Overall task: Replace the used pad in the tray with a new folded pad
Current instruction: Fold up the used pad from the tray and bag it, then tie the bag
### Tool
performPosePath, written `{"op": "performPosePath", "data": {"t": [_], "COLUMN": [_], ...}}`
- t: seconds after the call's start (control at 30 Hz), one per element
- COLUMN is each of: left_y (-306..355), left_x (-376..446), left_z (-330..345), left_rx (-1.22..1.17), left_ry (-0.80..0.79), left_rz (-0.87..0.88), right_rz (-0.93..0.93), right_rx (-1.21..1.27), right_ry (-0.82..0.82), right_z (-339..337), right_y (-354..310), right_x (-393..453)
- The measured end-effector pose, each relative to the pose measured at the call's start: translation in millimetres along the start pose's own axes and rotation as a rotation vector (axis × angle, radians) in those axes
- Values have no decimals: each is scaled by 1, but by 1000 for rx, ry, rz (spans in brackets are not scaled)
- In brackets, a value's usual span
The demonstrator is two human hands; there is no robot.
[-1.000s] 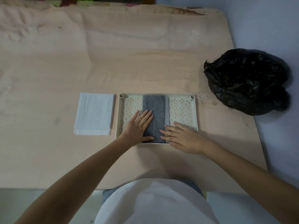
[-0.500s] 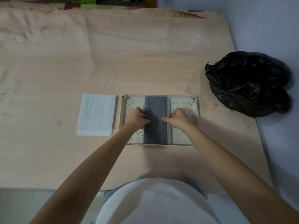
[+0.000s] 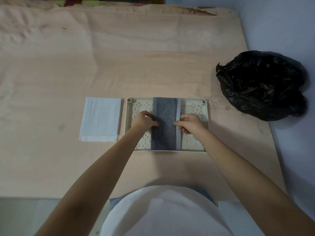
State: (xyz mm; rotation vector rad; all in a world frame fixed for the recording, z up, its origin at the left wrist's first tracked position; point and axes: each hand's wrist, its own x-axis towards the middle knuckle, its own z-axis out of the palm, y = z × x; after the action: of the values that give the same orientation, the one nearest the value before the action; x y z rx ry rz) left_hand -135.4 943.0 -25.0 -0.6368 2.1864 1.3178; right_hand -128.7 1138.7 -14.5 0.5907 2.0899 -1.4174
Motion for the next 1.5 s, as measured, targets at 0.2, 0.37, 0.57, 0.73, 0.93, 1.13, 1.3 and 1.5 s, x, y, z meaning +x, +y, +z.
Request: {"op": "performPosePath", "data": {"t": [0.2,0.37,0.57,0.73,0.93,1.13,1.3,1.5], "left_y": [9,14,18,23,22,20,15,2], "left_x": [-11,-15,-11,-8,-7,-14,-15,-19], "left_z": [-5,-17,-19,-20,-22,-16,-16,-3], "left_rx": [-316,-416,-407,-382,-427,-460,-414,-289], "left_ry": [-82,-159,-174,-197,-236,-262,-288,-218], "left_rz": [-157,-275,-290,-231,-183,-197,-103,35], "right_rz": [121,246,280,293,322,245,191,78], "right_rx": [172,434,487,529,340,296,294,135], "right_ry": [-27,-117,-203,-267,-378,-288,-232,-155], "right_z": [-2,-9,-11,-20,-30,-22,-18,-13], "right_y": [-2,-2,-9,-21,-27,-27,-20,2], "right_x": [2,6,2,2,0,0,-3,-9]}}
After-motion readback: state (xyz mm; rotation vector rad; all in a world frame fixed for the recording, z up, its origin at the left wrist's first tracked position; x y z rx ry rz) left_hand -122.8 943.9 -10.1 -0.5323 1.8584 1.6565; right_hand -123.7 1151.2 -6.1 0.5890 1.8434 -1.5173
